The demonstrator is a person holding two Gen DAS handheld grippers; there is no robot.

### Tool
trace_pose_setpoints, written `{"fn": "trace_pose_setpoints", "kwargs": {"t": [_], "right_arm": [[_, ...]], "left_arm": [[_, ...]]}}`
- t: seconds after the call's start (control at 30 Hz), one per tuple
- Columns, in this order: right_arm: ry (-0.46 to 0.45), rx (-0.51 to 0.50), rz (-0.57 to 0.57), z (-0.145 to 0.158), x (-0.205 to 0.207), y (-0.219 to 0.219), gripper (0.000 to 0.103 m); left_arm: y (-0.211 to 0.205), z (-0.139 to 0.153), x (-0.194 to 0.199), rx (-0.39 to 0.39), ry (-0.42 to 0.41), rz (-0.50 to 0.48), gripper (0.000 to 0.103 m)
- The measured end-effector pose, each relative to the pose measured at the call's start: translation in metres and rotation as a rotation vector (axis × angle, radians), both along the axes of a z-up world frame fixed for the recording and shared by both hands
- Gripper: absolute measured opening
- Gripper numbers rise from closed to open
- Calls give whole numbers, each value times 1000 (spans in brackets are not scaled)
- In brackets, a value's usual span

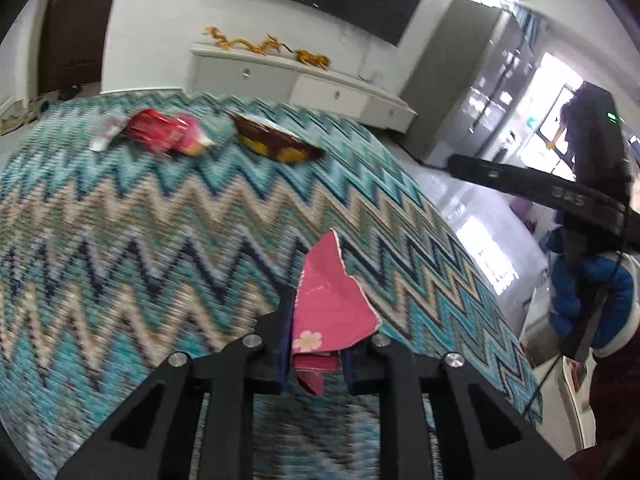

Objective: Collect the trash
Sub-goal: 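Grasp the brown chocolate wrapper with the right tool while the left tool holds the pink wrapper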

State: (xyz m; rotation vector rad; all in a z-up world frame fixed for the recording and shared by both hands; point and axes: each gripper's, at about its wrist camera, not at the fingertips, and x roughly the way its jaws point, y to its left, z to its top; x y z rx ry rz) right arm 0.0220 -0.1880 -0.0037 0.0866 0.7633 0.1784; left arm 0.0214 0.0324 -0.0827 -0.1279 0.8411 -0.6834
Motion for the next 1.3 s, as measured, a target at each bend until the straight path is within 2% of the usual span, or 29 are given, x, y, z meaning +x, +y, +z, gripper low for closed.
{"fn": "trace_pose_setpoints", "kwargs": {"t": [0.3,0.57,0.8,1.1,1.17,1.3], "right_arm": [[23,-36,163,-20,99,75,38],[51,-85,193,-45,146,91,40],[69,-98,186,-61,164,86,40],[93,-75,185,-77,169,81,40],[93,-76,180,-81,167,81,31],[80,-73,159,-79,157,79,23]], "left_arm": [[38,5,32,-24,-23,104,18],[62,2,54,-79,-15,187,18],[79,-2,67,-93,-6,269,18],[83,-5,66,-82,5,292,18],[82,-1,61,-78,-1,292,18],[80,5,51,-76,-14,292,18]]}}
